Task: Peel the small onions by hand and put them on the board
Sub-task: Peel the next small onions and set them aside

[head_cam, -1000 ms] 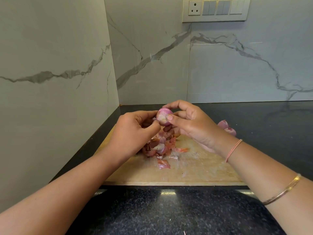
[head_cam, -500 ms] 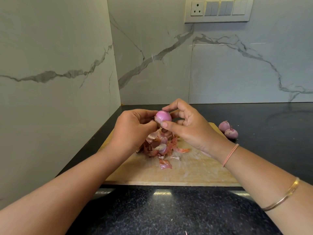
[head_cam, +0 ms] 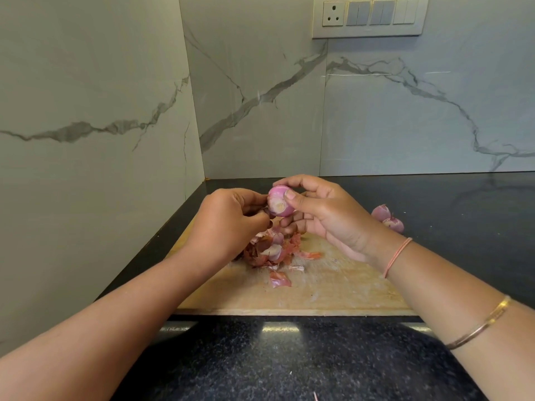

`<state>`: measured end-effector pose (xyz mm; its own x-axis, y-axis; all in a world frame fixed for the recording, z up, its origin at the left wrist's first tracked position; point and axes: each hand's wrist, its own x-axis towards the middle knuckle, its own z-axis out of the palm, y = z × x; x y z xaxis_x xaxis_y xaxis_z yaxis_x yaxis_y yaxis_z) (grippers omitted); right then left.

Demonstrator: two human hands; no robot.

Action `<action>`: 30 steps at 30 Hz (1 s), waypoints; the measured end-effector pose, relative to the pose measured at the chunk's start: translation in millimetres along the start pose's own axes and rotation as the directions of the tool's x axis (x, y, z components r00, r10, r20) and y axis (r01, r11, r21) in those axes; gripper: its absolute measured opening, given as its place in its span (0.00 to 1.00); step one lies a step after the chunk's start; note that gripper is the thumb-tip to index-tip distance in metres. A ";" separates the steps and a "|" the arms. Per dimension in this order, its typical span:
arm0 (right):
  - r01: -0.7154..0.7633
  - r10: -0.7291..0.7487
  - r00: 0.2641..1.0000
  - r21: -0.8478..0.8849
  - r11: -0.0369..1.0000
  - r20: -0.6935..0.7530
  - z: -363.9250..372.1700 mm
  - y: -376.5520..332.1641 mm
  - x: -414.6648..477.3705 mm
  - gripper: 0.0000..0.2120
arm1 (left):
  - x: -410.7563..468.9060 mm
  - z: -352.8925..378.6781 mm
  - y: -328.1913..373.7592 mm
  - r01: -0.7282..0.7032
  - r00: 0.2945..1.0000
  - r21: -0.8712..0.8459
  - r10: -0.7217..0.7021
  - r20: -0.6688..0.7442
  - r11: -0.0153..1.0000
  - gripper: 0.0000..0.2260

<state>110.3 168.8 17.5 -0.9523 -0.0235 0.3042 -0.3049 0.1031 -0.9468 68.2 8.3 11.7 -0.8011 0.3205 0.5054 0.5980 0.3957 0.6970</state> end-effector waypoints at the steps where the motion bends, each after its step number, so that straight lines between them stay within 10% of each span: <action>1: -0.013 0.013 1.000 0.025 1.000 0.008 0.2 0.4 0.3 0.09 | 0.2 0.0 0.3 0.008 1.000 -0.003 -0.008 0.005 1.000 0.11; 13: -0.152 0.153 0.988 0.249 0.956 0.019 -1.4 -0.1 2.0 0.12 | 0.9 -2.8 -2.3 0.018 1.000 -0.079 -0.019 -0.009 0.997 0.14; 30: 0.046 -0.045 0.999 -0.102 0.994 0.009 1.4 8.5 1.8 0.10 | -1.7 -2.7 4.1 0.065 0.997 -0.084 -0.061 0.047 0.994 0.07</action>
<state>106.0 168.3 9.9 -0.9377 -0.0368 0.3455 -0.3455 0.2033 -0.9161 71.9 7.0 15.0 -0.8340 0.3356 0.4379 0.5410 0.3418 0.7684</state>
